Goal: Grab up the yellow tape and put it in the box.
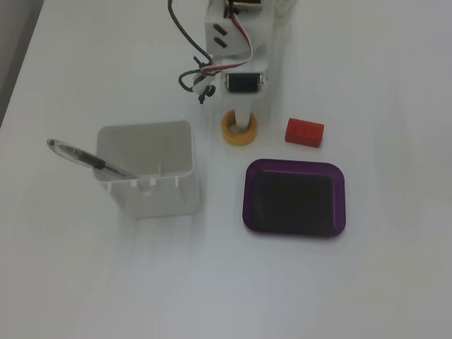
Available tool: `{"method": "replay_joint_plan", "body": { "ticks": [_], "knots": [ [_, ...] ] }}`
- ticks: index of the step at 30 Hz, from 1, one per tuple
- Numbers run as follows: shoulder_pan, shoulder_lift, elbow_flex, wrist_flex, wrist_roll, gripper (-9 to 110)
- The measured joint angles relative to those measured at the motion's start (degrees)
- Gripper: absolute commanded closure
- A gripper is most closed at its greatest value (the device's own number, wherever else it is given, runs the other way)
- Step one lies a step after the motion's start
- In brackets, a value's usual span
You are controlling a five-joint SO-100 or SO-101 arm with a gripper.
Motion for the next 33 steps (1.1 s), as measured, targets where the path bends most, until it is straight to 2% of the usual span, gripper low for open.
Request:
{"method": "replay_joint_plan", "body": {
  "ticks": [4, 12, 18, 25, 33],
  "knots": [
    [0.2, -1.8, -0.5, -0.3, 0.0, 102],
    [-0.1, -0.2, -2.6, 3.5, -0.2, 102],
    [-1.1, 13.3, -6.9, 10.1, 0.4, 102],
    [-13.1, 25.3, -13.0, 13.5, 1.7, 102],
    [-20.6, 19.9, -21.4, 13.3, 1.7, 102]
  ]
}}
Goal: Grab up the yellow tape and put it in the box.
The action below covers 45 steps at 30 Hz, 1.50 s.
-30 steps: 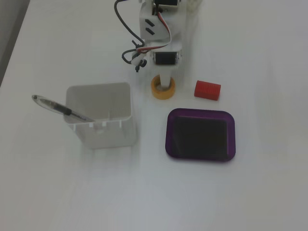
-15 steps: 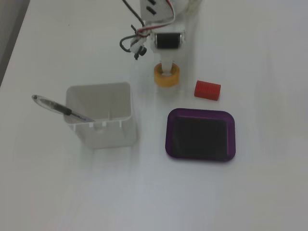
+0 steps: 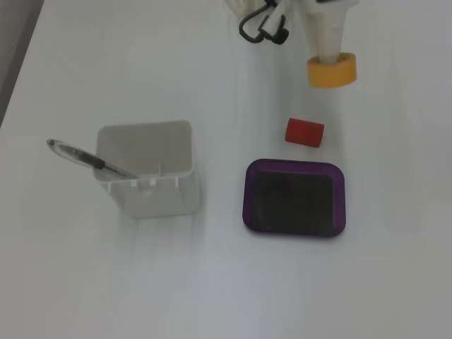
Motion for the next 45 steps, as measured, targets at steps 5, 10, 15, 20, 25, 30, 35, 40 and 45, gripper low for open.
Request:
{"method": "replay_joint_plan", "body": {
  "ticks": [5, 10, 15, 20, 25, 30, 35, 40, 45],
  "knots": [
    [0.4, -14.2, -8.5, -1.8, 0.0, 102],
    [3.0, -29.4, -18.3, -2.1, 0.0, 102],
    [9.1, -41.8, -27.0, -2.1, 0.0, 102],
    [11.5, -49.0, -31.5, -2.1, 0.0, 102],
    [10.7, -51.4, -31.6, -2.1, 0.0, 102],
    [11.0, -51.6, -31.6, -2.1, 0.0, 101],
    [11.0, -51.6, -31.6, -2.1, 0.0, 95],
    [11.0, -51.5, -32.3, 0.0, 0.0, 93],
    [11.2, -51.5, -33.5, 4.0, 0.0, 93]
  ]
}}
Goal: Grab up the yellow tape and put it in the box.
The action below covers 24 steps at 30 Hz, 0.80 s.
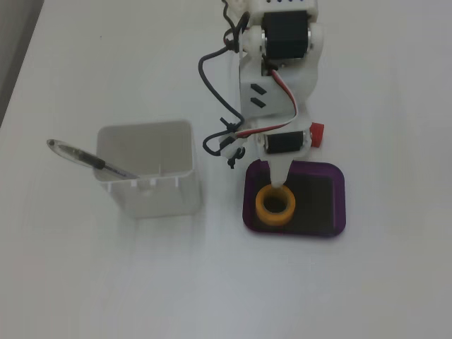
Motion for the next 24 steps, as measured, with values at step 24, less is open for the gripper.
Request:
{"method": "replay_joint_plan", "body": {
  "ticks": [24],
  "knots": [
    [1.1, 58.4, 7.7, 29.4, 9.4, 93]
  ]
}}
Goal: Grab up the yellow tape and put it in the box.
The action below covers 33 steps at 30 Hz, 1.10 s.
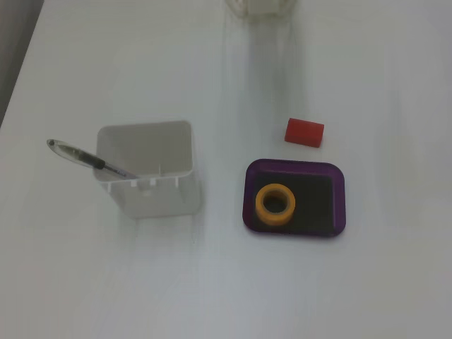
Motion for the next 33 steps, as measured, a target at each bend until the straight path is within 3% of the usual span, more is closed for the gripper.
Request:
{"method": "replay_joint_plan", "body": {
  "ticks": [10, 21, 33],
  "knots": [
    [1.7, 17.8, 37.3, -12.7, 0.7, 93],
    [8.5, 34.6, 73.2, -34.5, 0.8, 93],
    [8.1, 63.8, 100.5, -40.1, 0.9, 93]
  ]
}}
